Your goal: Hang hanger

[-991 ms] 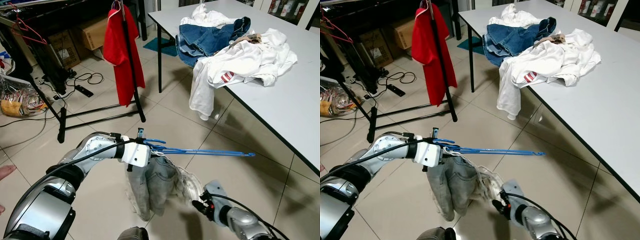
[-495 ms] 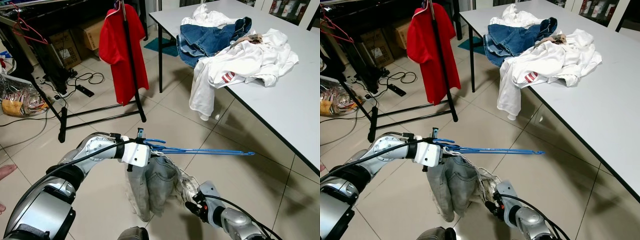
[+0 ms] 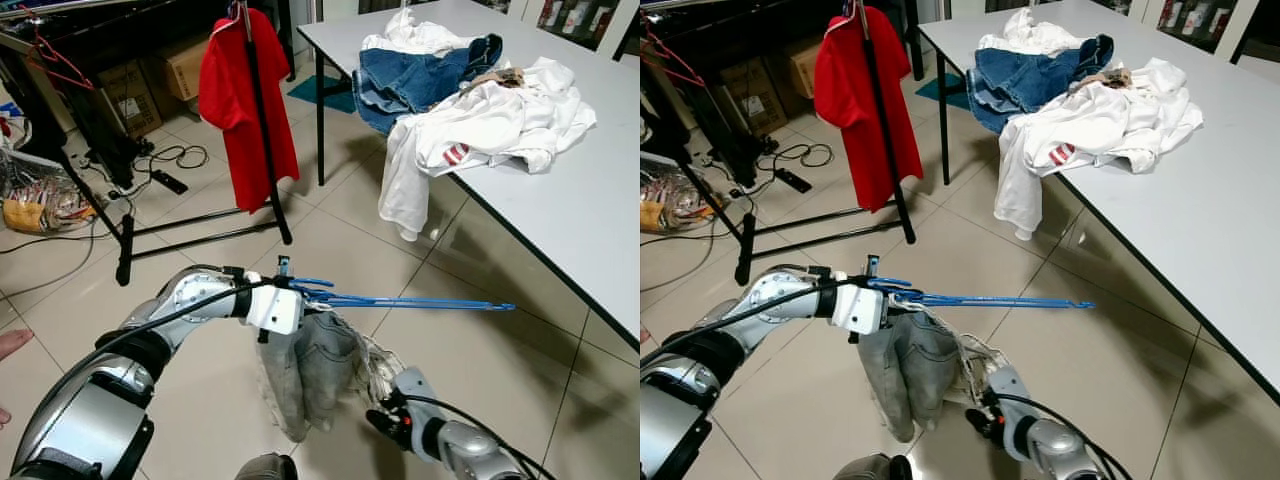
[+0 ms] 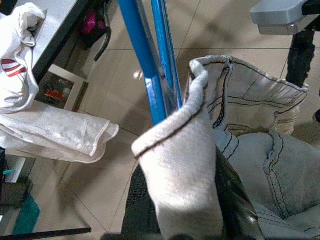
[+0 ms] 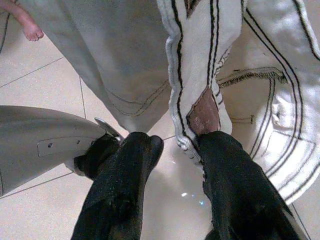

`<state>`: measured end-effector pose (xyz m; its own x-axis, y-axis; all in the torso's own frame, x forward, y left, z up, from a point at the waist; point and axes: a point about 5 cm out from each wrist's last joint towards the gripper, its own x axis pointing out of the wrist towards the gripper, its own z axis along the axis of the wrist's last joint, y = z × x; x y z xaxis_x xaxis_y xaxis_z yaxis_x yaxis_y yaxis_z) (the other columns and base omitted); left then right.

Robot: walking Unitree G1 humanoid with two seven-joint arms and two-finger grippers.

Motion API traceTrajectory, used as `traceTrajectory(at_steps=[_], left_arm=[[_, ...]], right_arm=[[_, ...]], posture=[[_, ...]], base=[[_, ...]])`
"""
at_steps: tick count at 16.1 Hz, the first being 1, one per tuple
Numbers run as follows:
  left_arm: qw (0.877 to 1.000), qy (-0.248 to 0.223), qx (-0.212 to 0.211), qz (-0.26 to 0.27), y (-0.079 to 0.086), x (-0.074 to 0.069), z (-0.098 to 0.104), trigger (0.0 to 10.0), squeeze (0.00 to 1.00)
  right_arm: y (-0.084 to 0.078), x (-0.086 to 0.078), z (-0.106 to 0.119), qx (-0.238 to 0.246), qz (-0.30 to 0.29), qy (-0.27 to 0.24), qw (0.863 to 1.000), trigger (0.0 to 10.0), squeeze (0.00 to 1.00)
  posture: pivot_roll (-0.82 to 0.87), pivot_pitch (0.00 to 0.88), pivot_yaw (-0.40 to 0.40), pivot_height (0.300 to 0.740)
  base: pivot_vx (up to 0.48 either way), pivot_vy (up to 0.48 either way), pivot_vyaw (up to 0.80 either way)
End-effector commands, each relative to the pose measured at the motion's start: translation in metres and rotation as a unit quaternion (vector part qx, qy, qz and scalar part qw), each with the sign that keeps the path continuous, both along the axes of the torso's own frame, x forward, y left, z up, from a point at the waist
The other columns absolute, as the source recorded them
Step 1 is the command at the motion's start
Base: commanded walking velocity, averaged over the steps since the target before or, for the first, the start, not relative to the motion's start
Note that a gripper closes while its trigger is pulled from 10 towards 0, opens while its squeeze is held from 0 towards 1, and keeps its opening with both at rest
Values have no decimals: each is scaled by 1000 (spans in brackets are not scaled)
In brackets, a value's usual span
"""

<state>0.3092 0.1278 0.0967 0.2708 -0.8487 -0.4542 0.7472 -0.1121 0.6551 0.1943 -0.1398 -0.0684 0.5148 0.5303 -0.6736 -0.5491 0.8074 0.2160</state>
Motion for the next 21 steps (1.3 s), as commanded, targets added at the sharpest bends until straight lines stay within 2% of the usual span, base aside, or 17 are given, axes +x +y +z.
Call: traceTrajectory(at_steps=[1, 5, 9, 12, 18, 21], left_arm=[[1000, -19, -5, 1, 1, 5, 9, 0, 0], [1000, -20, -4, 1, 1, 5, 9, 0, 0], [1000, -22, -7, 1, 1, 6, 11, 0, 0], [1000, -28, -8, 1, 0, 8, 15, 0, 0], [998, -51, -28, -12, -7, 12, 28, 0, 0], [998, -54, -37, -21, -9, 11, 31, 0, 0]], right_arm=[[0, 3, 2, 1, -3, -3, 1000, 10000, 0], [4, 10, 4, -3, -7, -11, 1000, 10000, 0], [17, 16, 6, -3, -25, -17, 1000, 10000, 0], [20, 20, 8, -7, -33, -22, 999, 10000, 0], [25, 22, 8, -24, -38, -31, 999, 10000, 0], [32, 30, 14, -22, -44, -52, 997, 10000, 0]], posture=[[12, 0, 91, 740], [13, 0, 93, 740], [17, 0, 98, 740], [21, 0, 101, 740], [27, 0, 97, 740], [31, 0, 97, 740]], base=[[0, 0, 0], [0, 0, 0], [0, 0, 0], [0, 0, 0], [0, 0, 0], [0, 0, 0]])
